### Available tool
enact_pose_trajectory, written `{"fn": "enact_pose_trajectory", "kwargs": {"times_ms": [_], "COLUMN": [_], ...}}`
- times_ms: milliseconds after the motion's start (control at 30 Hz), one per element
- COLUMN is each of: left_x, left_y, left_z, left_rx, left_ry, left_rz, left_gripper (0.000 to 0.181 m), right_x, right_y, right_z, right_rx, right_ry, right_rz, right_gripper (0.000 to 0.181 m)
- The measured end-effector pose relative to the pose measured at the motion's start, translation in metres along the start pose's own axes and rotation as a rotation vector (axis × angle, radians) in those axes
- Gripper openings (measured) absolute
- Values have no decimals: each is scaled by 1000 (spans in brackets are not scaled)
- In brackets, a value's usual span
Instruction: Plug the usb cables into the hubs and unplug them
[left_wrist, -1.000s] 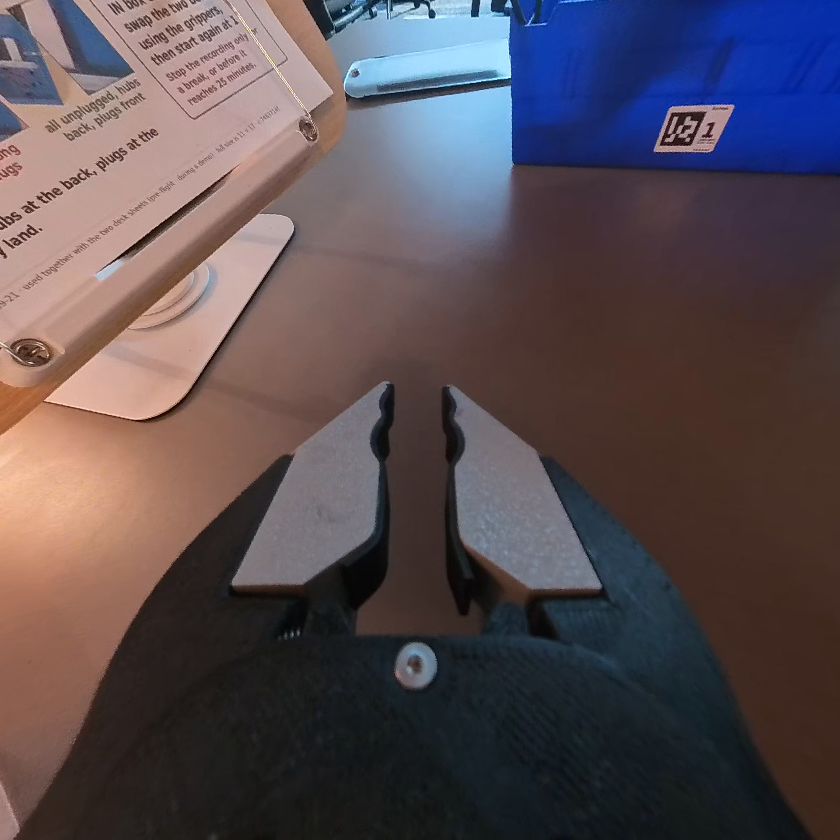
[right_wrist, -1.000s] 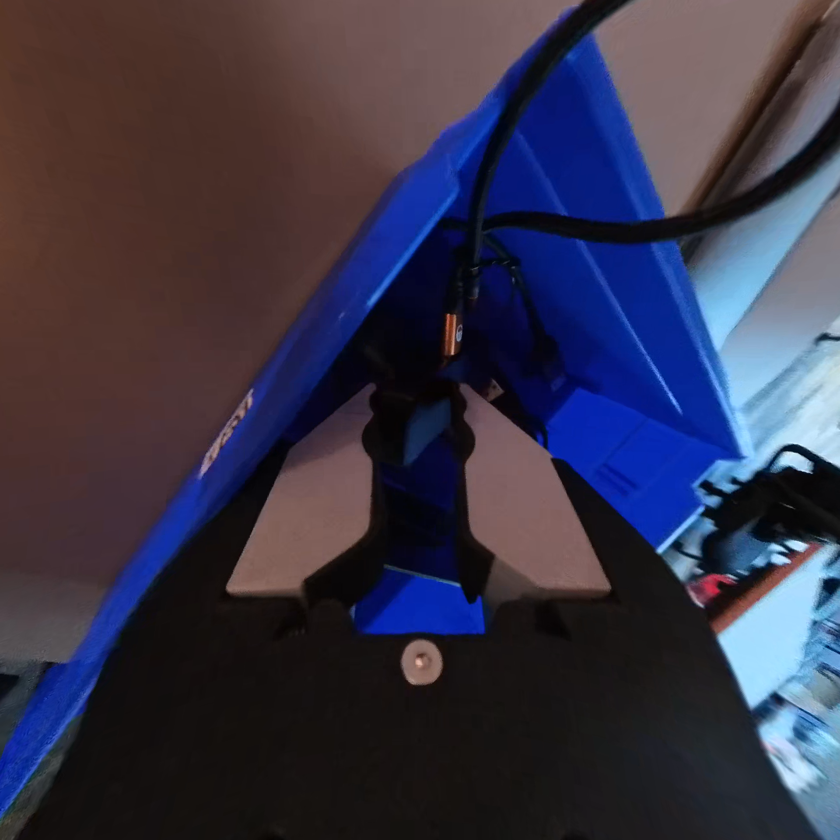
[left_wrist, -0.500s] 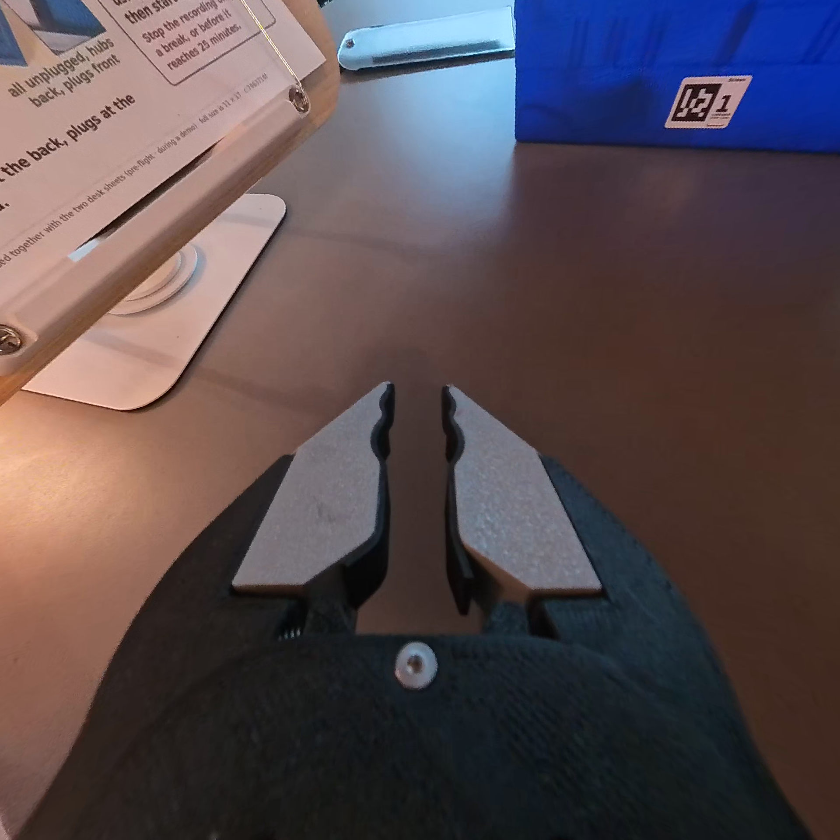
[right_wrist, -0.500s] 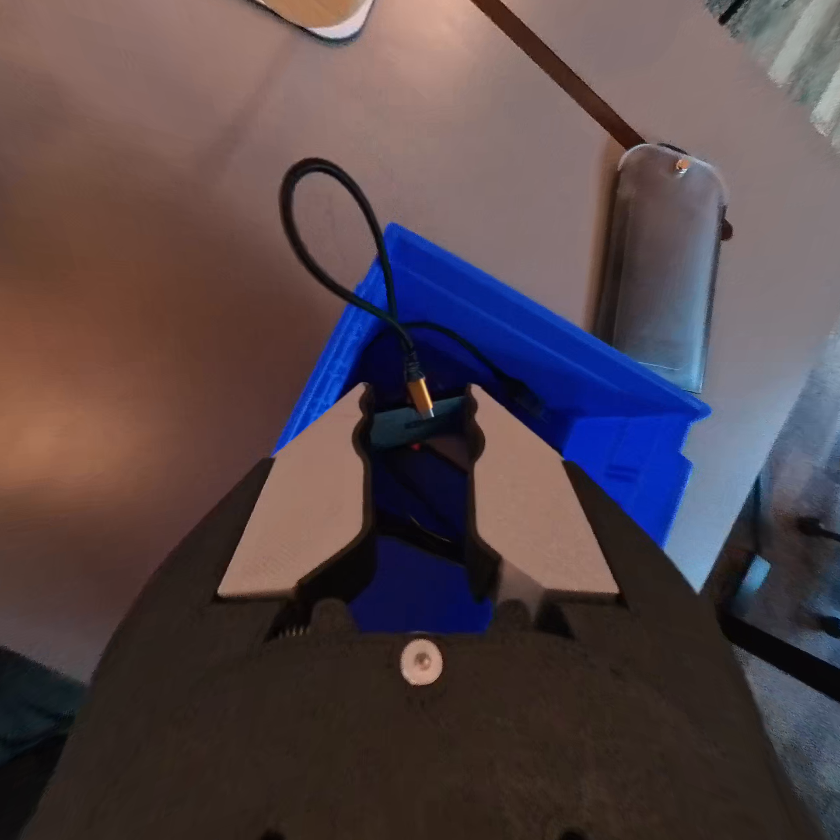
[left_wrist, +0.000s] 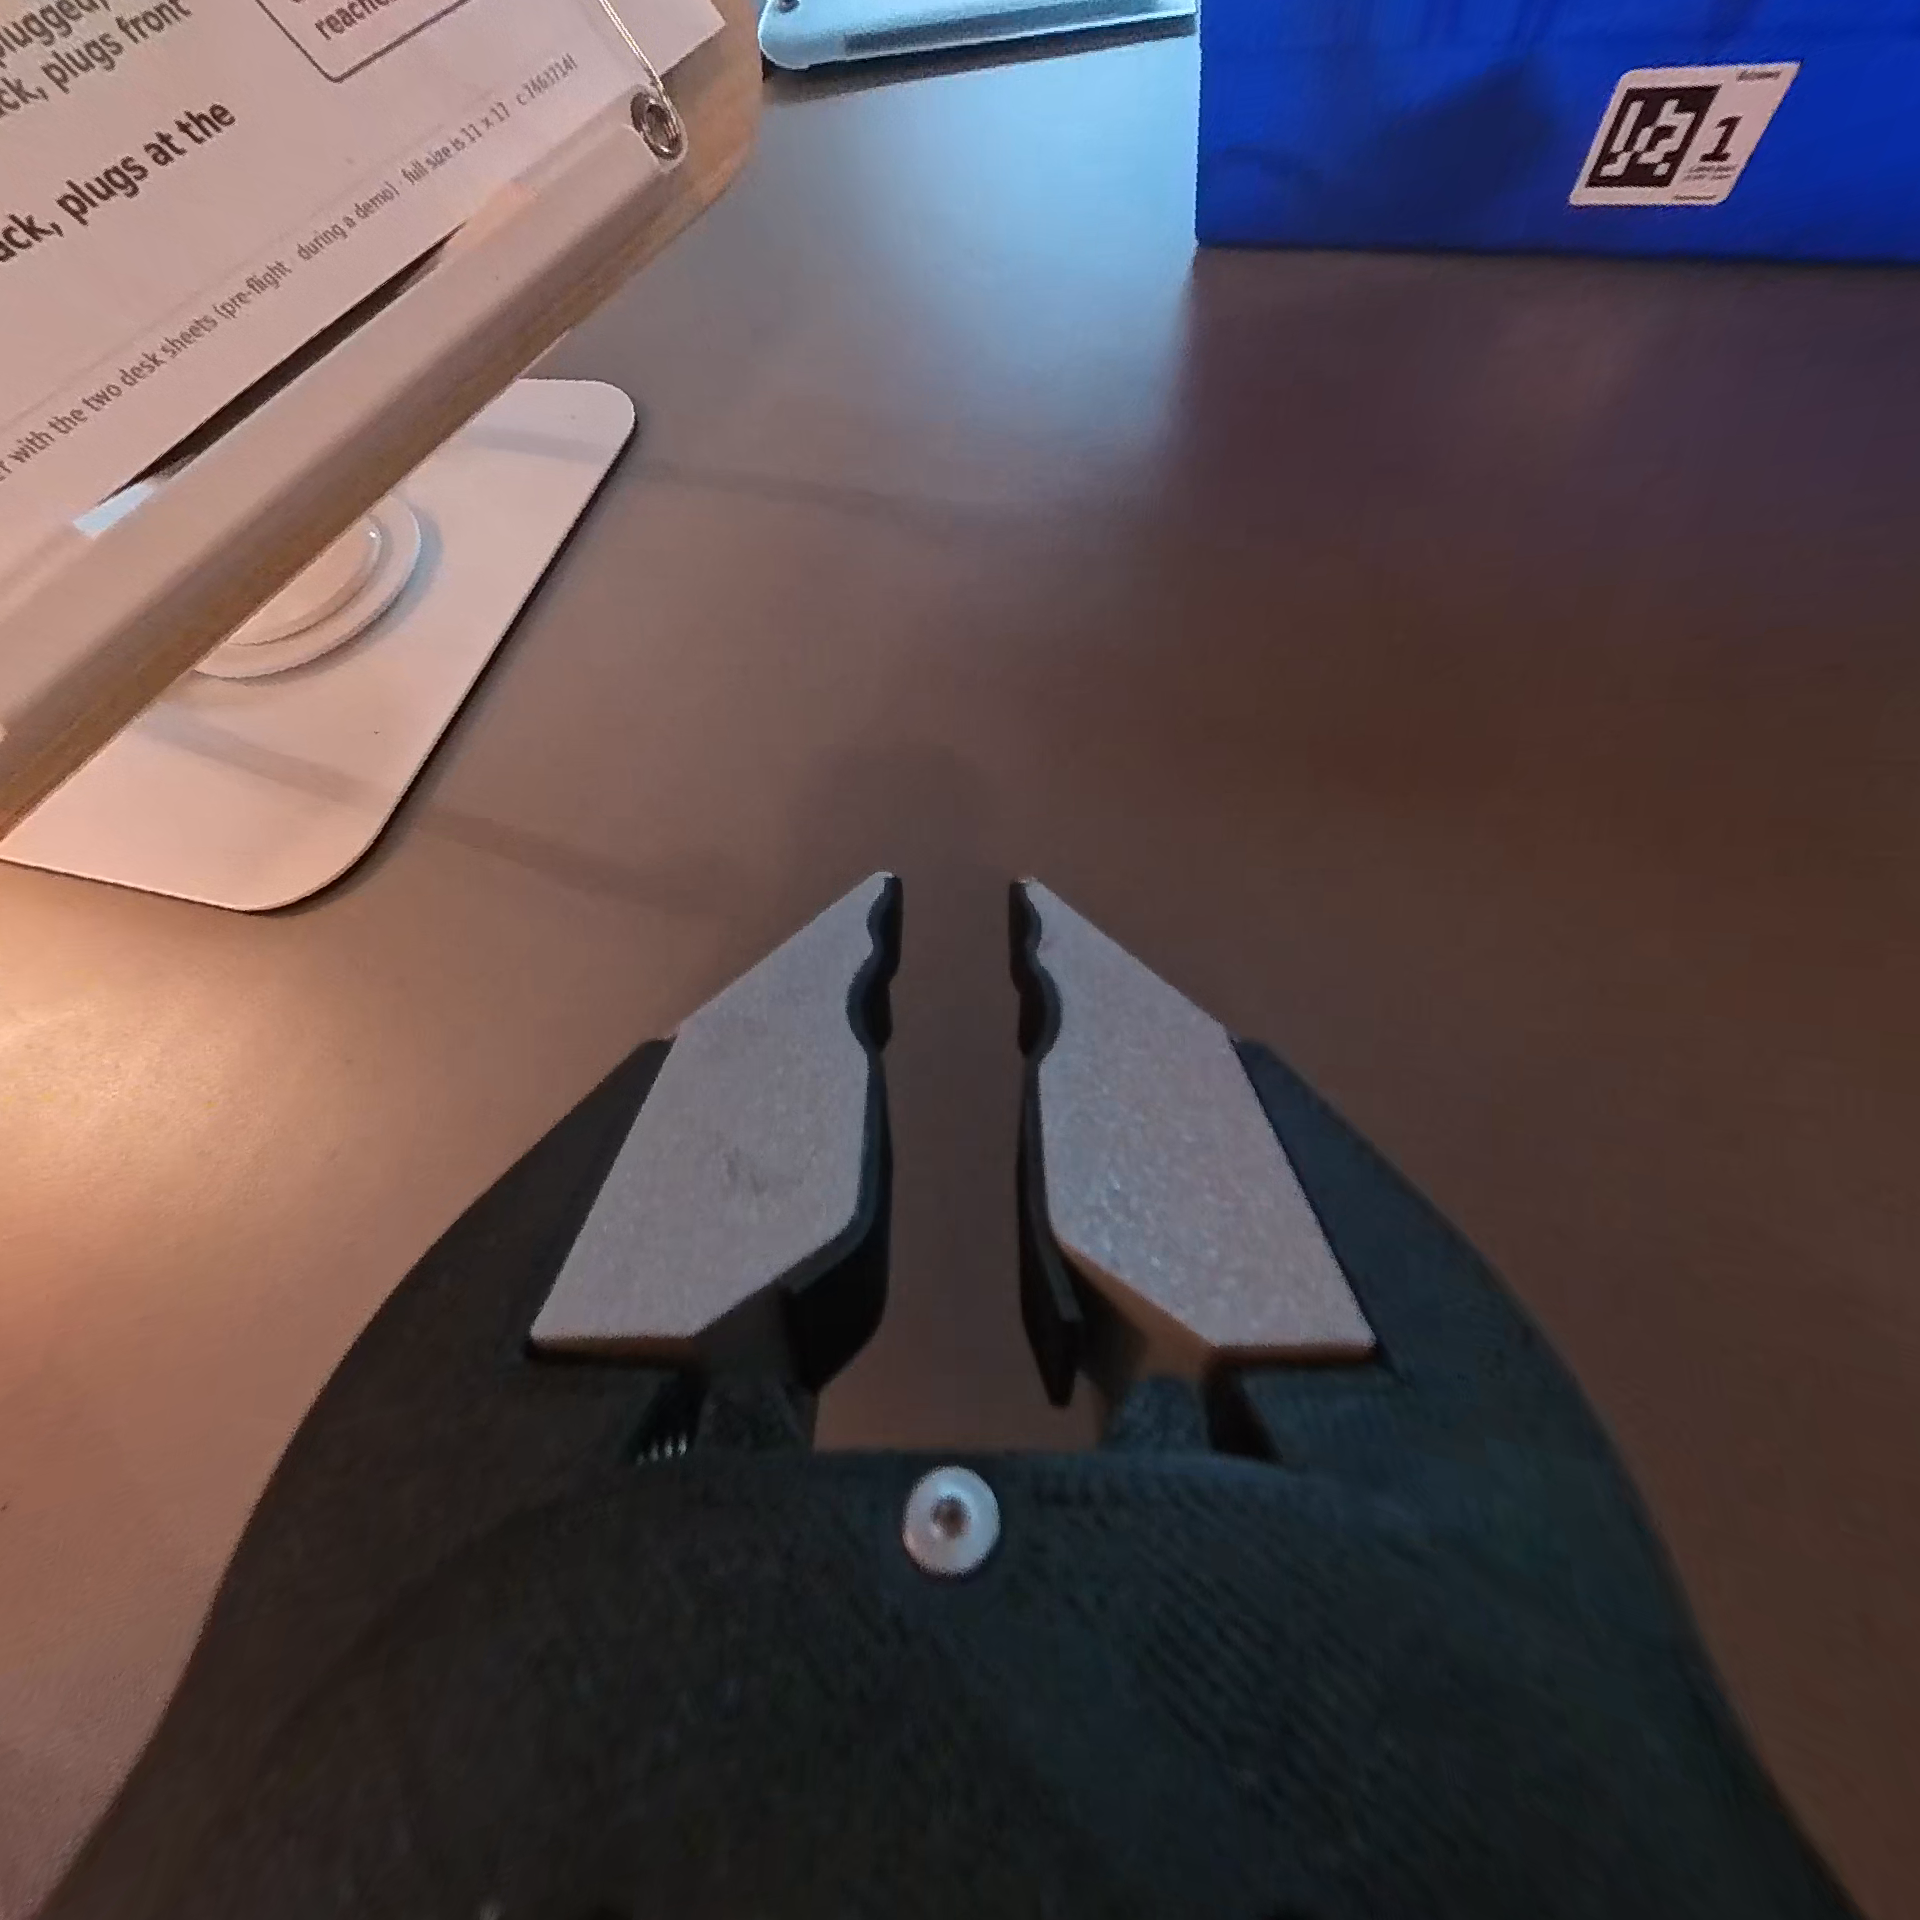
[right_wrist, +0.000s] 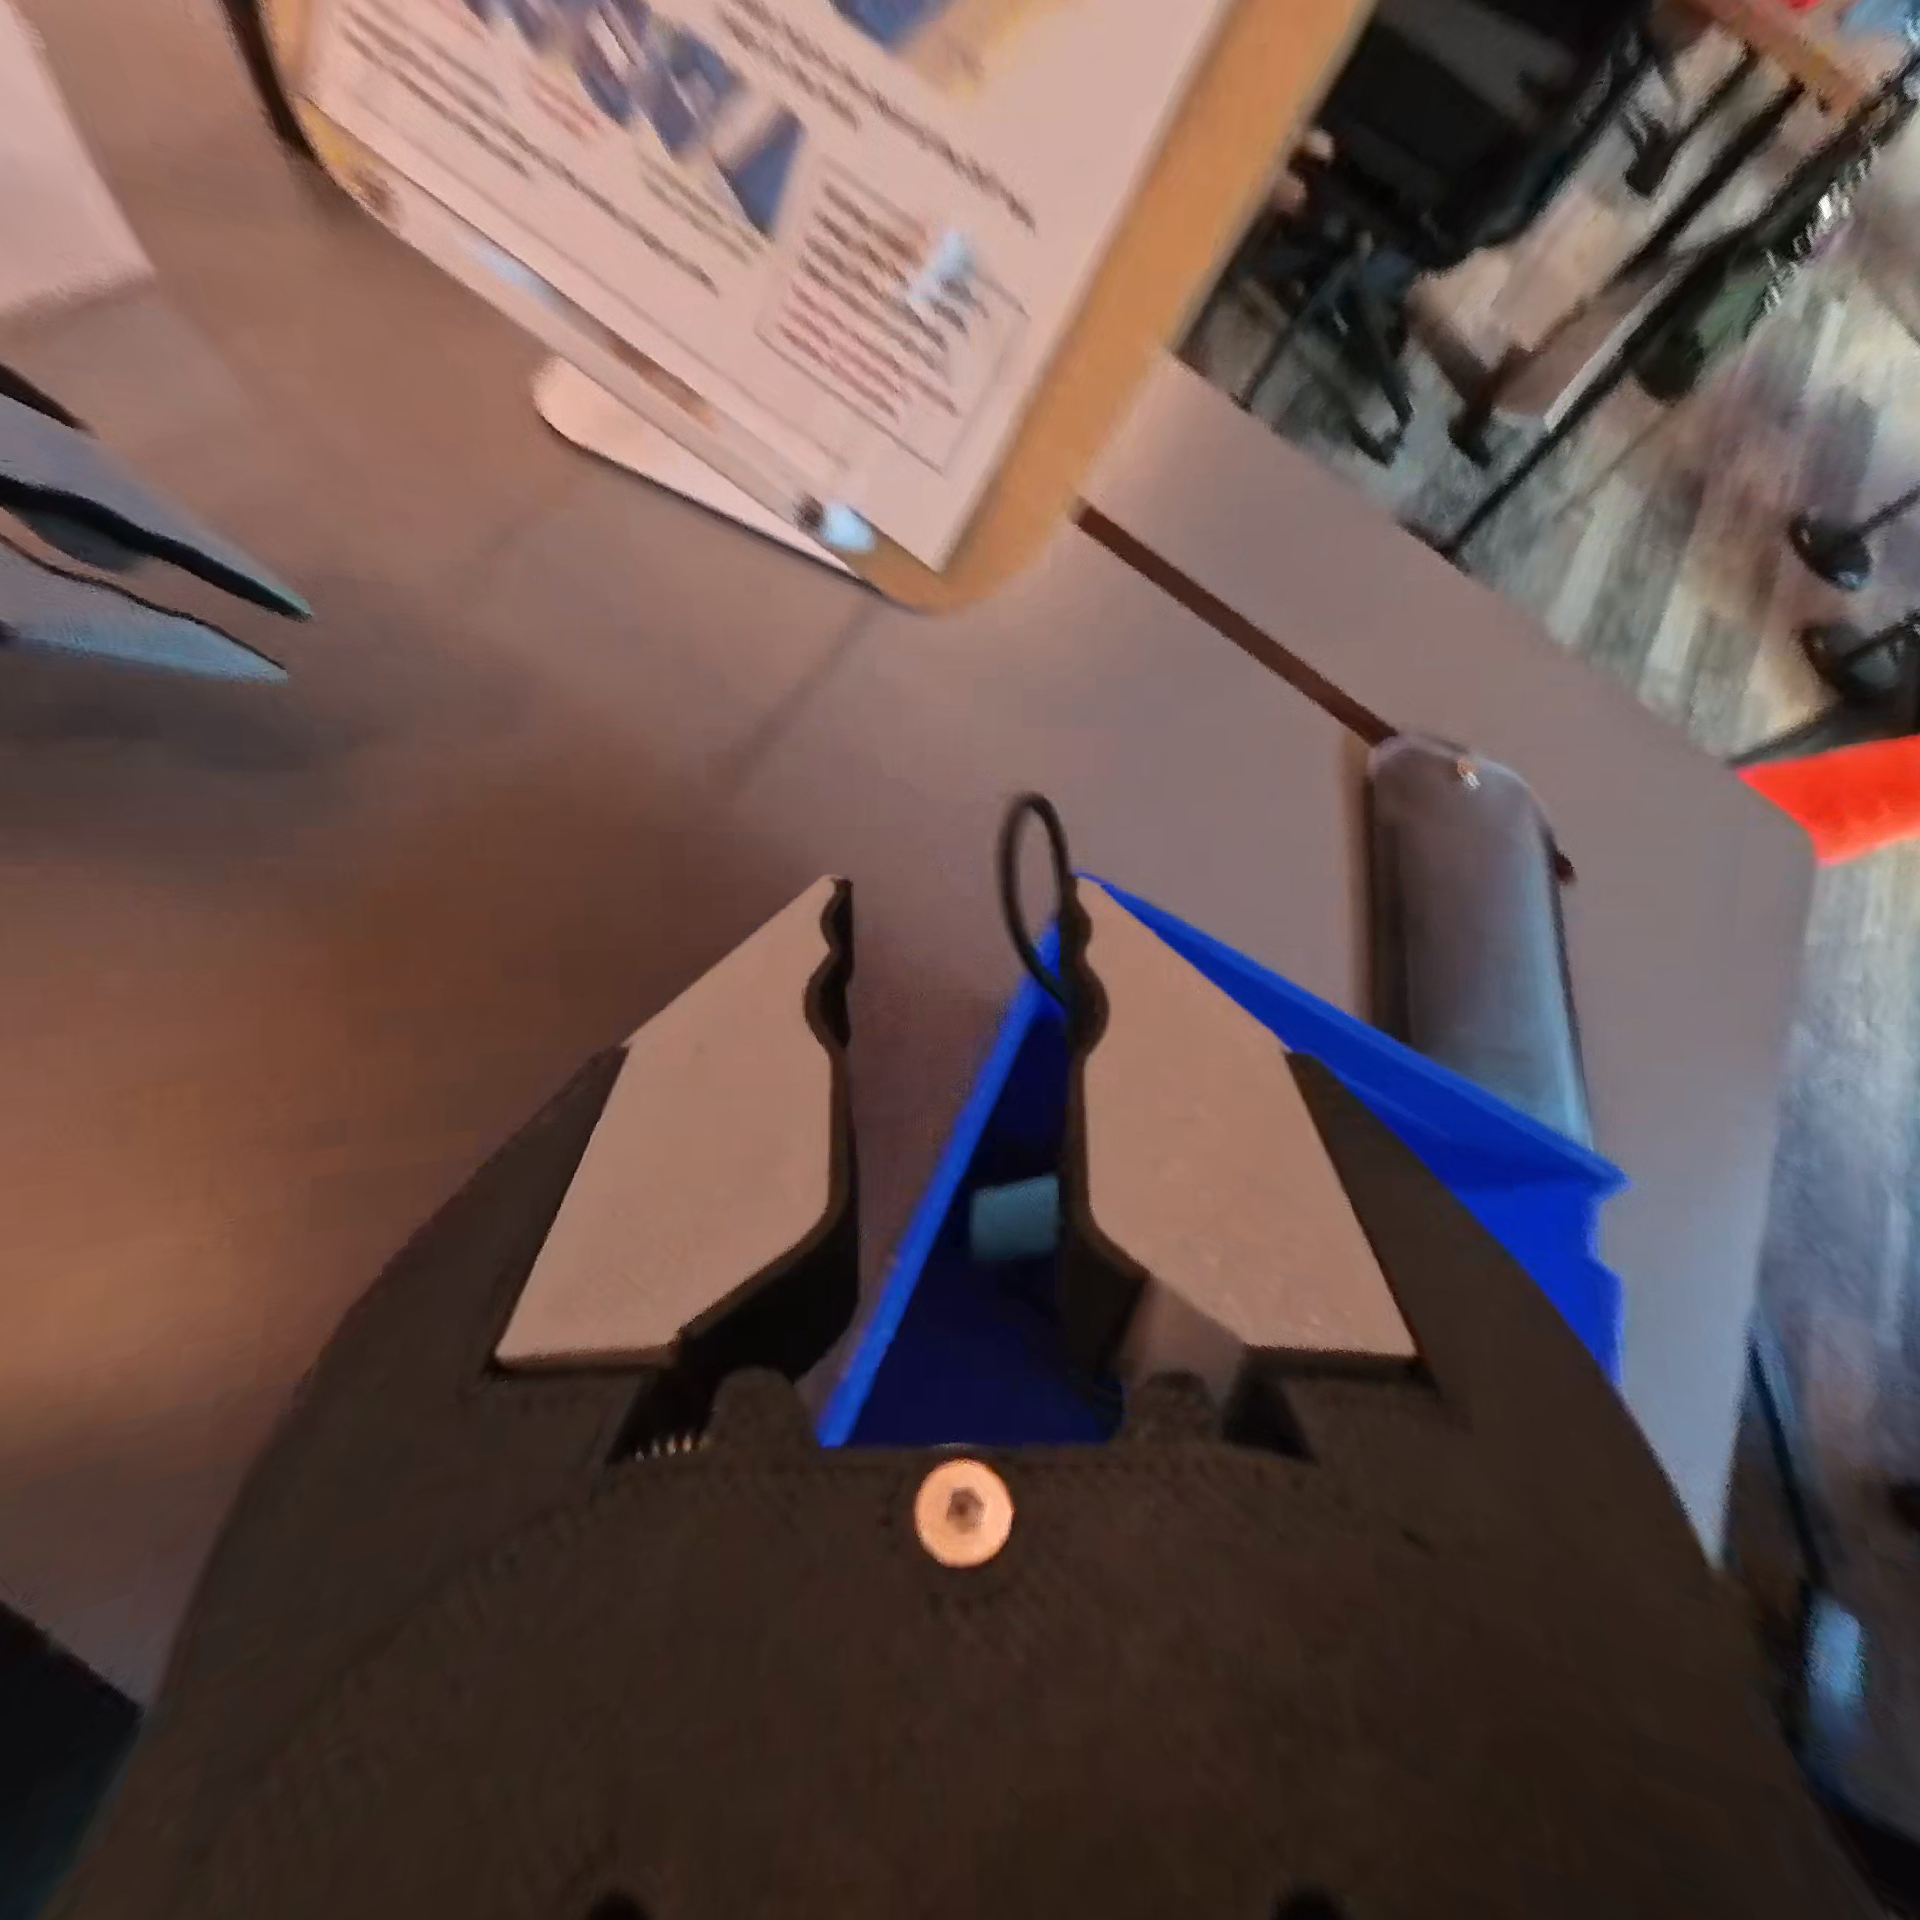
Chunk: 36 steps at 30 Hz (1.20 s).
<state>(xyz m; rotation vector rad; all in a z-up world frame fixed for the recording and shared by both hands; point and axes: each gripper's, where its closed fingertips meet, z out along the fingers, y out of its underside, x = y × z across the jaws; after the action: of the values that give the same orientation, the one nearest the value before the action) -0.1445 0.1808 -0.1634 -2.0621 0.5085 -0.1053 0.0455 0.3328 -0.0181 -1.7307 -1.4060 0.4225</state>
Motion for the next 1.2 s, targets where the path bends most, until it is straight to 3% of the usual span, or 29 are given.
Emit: {"fn": "enact_pose_trajectory", "kwargs": {"times_ms": [133, 267, 500, 600, 667, 800, 967, 1200], "left_x": [0, -2, -4, -2, 0, 2, 1, -2], "left_y": [0, 1, 1, 1, 1, 1, 7, 9], "left_z": [0, 0, -1, -1, -1, 1, 4, 4], "left_rx": [-3, -4, -5, -7, -13, -17, -37, -42], "left_ry": [-1, -7, -8, -6, -2, -2, -6, -11], "left_rz": [4, -2, -6, 3, 10, 21, 20, 8], "left_gripper": [18, 18, 18, 18, 19, 19, 18, 18], "right_x": [-51, -96, -162, -173, -182, -182, -190, -189], "right_y": [-35, -51, -54, -40, -35, -17, -24, -22], "right_z": [8, 40, 123, 151, 151, 159, 152, 152], "right_rx": [150, 239, 328, 341, 298, 255, 276, 275], "right_ry": [-107, -203, -465, -487, -527, -456, -534, -488], "right_rz": [6, 46, 272, 305, 279, 199, 267, 214], "right_gripper": [53, 67, 74, 65, 65, 61, 61, 58]}}
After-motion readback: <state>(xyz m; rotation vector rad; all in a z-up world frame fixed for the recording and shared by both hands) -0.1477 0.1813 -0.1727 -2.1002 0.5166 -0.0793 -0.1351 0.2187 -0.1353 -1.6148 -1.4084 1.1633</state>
